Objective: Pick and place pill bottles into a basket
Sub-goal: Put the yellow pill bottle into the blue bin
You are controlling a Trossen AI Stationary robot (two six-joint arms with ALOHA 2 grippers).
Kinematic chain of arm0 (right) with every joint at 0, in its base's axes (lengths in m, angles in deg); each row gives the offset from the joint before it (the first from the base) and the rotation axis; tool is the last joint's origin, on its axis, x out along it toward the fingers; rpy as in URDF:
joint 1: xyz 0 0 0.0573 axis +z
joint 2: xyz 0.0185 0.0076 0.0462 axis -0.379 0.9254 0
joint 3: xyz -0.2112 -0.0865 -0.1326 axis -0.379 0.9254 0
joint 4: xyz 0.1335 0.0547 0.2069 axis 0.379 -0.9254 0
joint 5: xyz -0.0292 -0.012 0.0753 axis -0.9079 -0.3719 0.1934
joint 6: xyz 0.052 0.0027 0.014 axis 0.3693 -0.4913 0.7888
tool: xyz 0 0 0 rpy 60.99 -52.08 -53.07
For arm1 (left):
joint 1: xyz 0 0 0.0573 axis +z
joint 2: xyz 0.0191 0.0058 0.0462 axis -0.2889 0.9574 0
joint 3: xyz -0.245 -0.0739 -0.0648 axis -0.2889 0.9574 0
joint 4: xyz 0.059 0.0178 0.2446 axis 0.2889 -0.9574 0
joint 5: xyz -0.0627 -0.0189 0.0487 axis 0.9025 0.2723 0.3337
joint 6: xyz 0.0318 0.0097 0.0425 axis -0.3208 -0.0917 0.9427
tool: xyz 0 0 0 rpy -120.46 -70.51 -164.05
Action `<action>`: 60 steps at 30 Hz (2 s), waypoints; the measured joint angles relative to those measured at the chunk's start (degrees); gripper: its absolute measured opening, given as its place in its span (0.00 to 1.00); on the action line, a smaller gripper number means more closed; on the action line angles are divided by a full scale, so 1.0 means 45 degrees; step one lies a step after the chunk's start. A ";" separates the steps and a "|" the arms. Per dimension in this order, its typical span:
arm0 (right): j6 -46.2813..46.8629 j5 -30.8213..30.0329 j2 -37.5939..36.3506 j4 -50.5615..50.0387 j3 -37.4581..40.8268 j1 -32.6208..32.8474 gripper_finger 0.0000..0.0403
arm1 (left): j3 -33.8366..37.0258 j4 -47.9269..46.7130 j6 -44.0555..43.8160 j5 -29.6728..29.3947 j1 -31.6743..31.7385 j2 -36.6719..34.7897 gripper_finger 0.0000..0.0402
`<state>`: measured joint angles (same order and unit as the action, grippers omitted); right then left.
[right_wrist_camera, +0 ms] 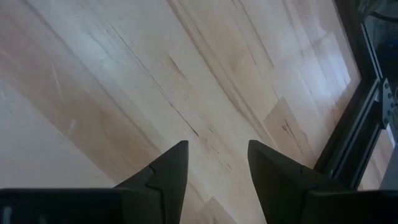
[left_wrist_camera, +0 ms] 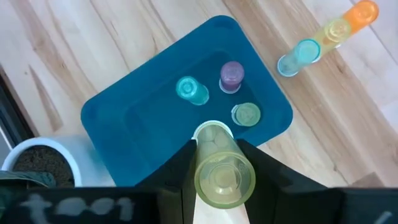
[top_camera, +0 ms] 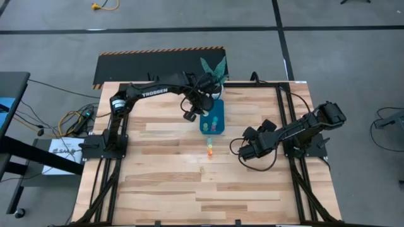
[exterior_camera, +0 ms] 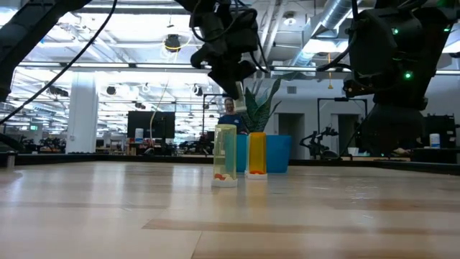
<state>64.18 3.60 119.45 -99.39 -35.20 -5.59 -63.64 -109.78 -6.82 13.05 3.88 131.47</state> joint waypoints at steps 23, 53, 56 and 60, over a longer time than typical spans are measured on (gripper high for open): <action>-0.0004 -0.0010 -0.0005 0.0219 0.0000 0.0002 0.39 | 0.0092 0.0720 0.0547 -0.0003 0.0693 0.1060 0.21; 0.0000 -0.0010 -0.0005 0.0300 0.0000 0.0021 0.39 | 0.0092 0.0715 0.0446 0.0670 0.0747 0.2415 0.21; 0.0000 -0.0010 -0.0005 0.0297 0.0000 0.0021 0.39 | 0.0092 0.0785 0.0464 0.0680 0.0747 0.2424 0.21; 0.0000 -0.0008 -0.0005 0.0301 0.0000 0.0021 0.39 | 0.0087 0.0759 0.0430 0.0680 0.0747 0.2525 0.21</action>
<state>64.18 3.56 119.43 -98.03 -35.20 -5.50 -63.25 -106.37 -4.89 16.11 7.24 142.83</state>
